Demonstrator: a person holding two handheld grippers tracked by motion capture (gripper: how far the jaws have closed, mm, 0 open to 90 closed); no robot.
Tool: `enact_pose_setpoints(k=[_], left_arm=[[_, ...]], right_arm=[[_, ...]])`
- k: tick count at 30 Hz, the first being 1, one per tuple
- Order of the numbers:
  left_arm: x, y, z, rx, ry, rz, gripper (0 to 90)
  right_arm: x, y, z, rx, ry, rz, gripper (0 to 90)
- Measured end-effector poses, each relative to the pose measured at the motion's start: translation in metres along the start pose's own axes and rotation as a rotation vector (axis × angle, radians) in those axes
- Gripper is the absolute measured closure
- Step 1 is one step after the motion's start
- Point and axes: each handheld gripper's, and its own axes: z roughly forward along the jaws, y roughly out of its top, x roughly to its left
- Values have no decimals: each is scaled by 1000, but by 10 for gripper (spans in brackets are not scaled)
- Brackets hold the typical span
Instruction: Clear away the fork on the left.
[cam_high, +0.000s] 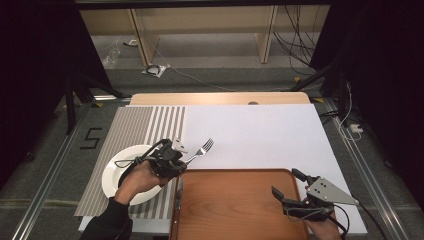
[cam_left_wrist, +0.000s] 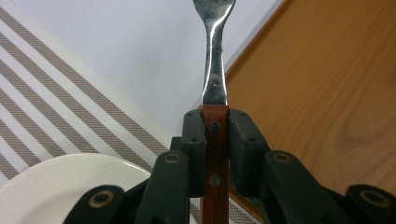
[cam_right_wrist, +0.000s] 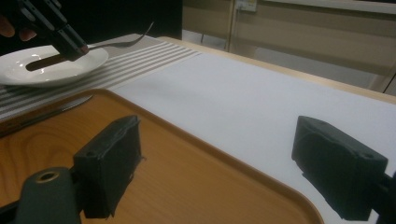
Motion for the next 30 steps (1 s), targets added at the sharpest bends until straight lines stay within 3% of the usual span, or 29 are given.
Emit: enact_pose_setpoints(k=[12,30], left_arm=[[-27,-2,7,21,-34,32,773],[-65,-3,19,57,-117,76,773]], right_arm=[[0,0,-1,-14,-1,0,165],[0,1,-3,-17,-2,-3,165]])
